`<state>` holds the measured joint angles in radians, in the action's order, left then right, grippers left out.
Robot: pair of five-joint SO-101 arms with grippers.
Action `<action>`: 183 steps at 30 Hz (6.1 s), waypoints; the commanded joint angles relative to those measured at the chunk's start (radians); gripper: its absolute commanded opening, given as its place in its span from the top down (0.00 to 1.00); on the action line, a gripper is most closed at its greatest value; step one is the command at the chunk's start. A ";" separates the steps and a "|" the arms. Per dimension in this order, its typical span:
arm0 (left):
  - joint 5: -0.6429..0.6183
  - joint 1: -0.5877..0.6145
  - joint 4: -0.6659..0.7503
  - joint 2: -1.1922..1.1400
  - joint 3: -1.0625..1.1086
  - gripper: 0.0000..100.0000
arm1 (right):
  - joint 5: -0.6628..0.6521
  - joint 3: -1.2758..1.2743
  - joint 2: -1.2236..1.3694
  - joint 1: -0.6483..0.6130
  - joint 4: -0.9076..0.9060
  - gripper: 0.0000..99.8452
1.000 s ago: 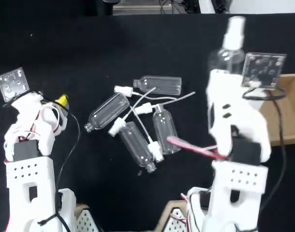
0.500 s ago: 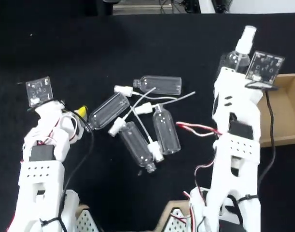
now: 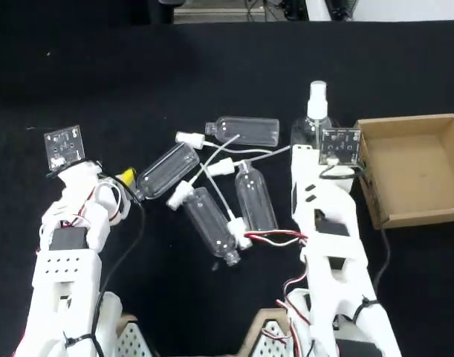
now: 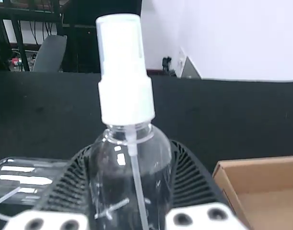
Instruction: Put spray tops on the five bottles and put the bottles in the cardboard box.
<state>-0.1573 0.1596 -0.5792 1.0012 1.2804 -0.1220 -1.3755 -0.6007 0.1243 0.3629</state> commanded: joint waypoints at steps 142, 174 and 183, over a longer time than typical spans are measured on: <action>0.249 -0.008 -0.393 -0.322 -0.552 0.72 | 0.077 -0.131 0.156 -0.035 0.255 0.81; 0.213 -0.018 -0.384 -0.316 -0.496 0.80 | 0.077 -0.125 0.154 -0.031 0.256 0.81; 0.176 -0.016 -0.368 -0.315 -0.437 0.80 | 0.077 -0.124 0.154 -0.032 0.252 0.80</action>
<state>0.0606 0.1550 -0.9812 0.6728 0.8263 -0.0499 -1.5106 -0.3966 0.0997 0.6160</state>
